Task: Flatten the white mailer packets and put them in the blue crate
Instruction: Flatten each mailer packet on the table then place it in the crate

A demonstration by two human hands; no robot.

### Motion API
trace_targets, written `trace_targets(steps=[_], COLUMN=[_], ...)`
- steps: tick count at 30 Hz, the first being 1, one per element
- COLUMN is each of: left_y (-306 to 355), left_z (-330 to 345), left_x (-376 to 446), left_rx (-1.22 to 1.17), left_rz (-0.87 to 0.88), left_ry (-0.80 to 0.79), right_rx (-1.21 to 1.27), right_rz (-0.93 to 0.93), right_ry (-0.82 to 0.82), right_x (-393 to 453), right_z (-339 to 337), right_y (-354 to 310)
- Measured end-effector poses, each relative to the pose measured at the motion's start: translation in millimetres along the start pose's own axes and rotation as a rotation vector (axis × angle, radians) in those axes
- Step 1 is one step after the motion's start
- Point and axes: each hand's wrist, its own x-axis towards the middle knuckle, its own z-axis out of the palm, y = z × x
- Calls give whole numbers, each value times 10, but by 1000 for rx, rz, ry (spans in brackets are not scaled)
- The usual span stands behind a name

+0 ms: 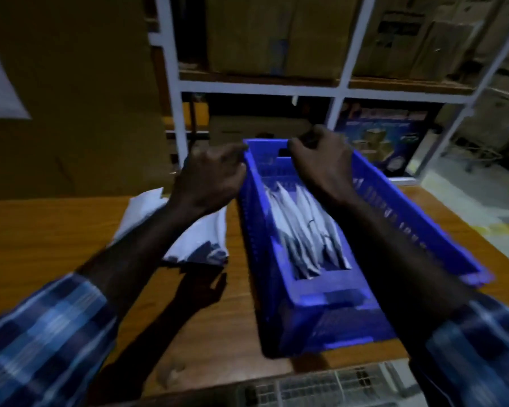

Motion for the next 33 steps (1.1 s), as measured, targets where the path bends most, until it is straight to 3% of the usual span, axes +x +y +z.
trace_targets(steps=[4, 12, 16, 25, 28, 33], left_y=[-328, -1473, -1939, -2058, -2082, -2089], left_z=[-540, -929, -951, -944, -920, -889], left_x=[-921, -2548, -2922, -2988, -2988, -2990], left_rx=[76, 355, 587, 582, 595, 616], left_rz=[-147, -625, -669, -614, -602, -601], left_ry=[18, -273, -530, -542, -530, -505], right_rx=[73, 82, 5, -256, -349, -266], right_rz=[-110, -88, 31, 138, 218, 317], right_ry=[-134, -353, -403, -271, -288, -373], right_x=[-533, -1542, -1974, -1624, -1334, -1130], right_z=[326, 1173, 1596, 2384, 2597, 2928], right_y=[-482, -753, -612, -256, -139, 133])
